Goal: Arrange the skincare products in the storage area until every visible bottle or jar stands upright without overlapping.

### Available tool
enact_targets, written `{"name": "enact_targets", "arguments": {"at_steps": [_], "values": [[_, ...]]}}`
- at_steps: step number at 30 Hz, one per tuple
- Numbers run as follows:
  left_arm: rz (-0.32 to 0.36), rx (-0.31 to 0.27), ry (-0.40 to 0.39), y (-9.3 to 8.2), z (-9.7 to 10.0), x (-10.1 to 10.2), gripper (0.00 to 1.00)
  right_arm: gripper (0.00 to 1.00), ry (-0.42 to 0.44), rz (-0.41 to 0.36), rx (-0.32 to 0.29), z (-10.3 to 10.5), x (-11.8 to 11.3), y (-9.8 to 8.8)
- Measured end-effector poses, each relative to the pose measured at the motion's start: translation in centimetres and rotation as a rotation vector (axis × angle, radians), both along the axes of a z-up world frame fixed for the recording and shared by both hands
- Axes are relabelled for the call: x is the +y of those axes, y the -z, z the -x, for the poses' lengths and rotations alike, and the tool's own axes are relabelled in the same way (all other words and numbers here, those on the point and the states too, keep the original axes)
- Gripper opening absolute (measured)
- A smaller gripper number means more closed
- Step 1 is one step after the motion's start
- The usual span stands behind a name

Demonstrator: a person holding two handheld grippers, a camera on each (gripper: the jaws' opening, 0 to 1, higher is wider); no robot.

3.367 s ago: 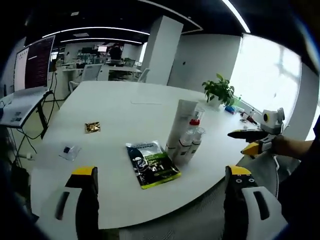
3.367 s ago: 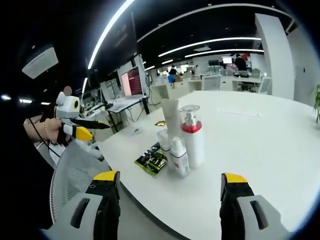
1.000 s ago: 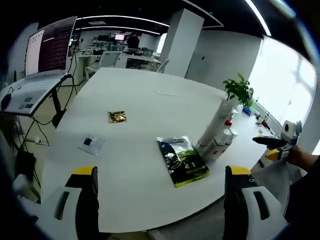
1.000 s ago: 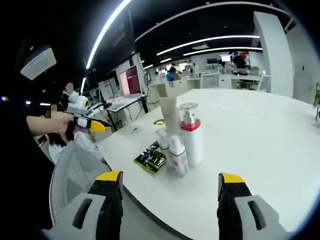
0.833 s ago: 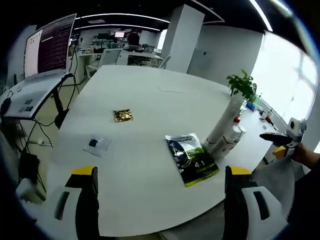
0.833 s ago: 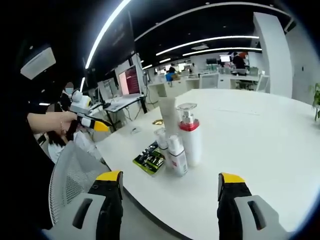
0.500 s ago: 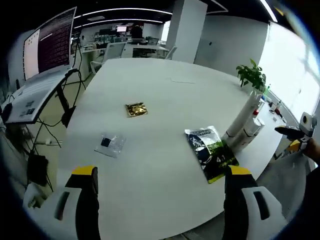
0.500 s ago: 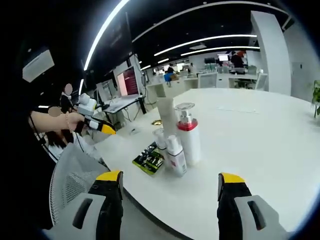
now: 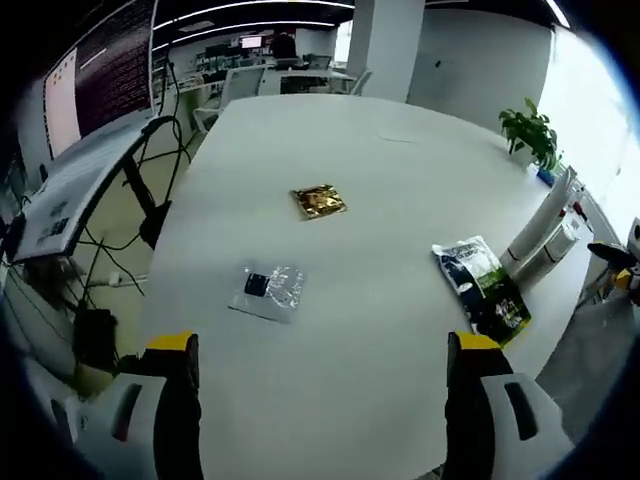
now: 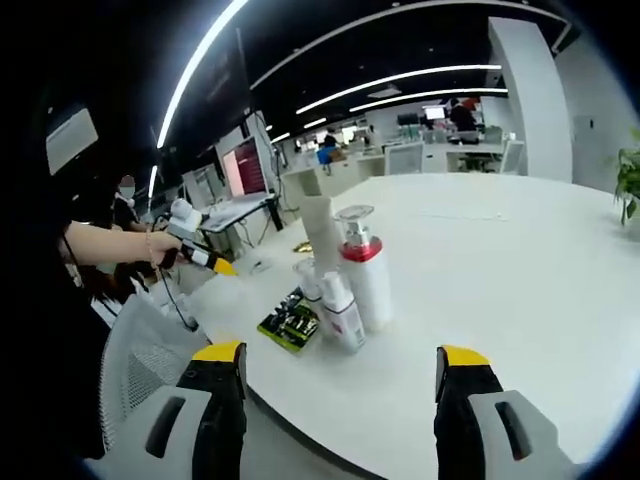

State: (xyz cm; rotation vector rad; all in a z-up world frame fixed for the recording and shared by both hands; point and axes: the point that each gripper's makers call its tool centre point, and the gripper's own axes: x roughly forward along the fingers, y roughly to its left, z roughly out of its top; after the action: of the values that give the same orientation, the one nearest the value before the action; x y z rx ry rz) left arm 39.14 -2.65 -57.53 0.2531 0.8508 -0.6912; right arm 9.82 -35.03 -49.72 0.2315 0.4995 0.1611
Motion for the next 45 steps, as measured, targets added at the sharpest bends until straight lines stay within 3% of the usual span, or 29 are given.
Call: {"name": "enact_targets", "arguments": {"at_steps": [3,7,15,20,25,28,31,37,40,45], "values": [[-0.052,-0.004,0.021,0.2,-0.7,0.0,0.95,0.80,0.010,0.000,0.006,0.0,-0.2,0.2],[-0.104,0.004,0.063,1.5,-3.5,0.7,0.86,0.80,0.025,0.000,0.020,-0.1,-0.4,0.4],[-0.129,0.045,0.089,2.9,-4.8,0.0,0.80,0.80,0.056,0.002,0.039,-0.1,-1.1,0.7],[-0.162,0.065,0.104,3.8,-5.2,-0.4,0.66,0.80,0.071,0.006,0.046,-0.1,-1.4,0.9],[-0.189,0.082,0.119,4.2,-5.7,-0.5,0.62,0.79,0.088,0.005,0.048,0.0,-1.5,0.8],[-0.216,0.100,0.096,4.4,-5.9,-0.2,0.53,0.79,0.092,0.007,0.053,0.0,-1.6,0.9],[-0.191,0.130,0.064,4.5,-5.1,-0.5,0.53,0.79,0.095,0.007,0.056,0.0,-1.6,0.9],[-0.204,0.124,0.080,4.6,-6.2,-0.6,0.51,0.79,0.127,-0.025,0.039,-0.1,-2.1,0.6],[-0.213,0.125,0.068,4.4,-5.8,-0.7,0.39,0.79,0.136,-0.031,0.034,-0.1,-2.3,0.6],[-0.219,0.130,0.054,4.6,-5.9,-0.7,0.38,0.79,0.132,-0.022,0.038,0.0,-2.3,0.7]]}}
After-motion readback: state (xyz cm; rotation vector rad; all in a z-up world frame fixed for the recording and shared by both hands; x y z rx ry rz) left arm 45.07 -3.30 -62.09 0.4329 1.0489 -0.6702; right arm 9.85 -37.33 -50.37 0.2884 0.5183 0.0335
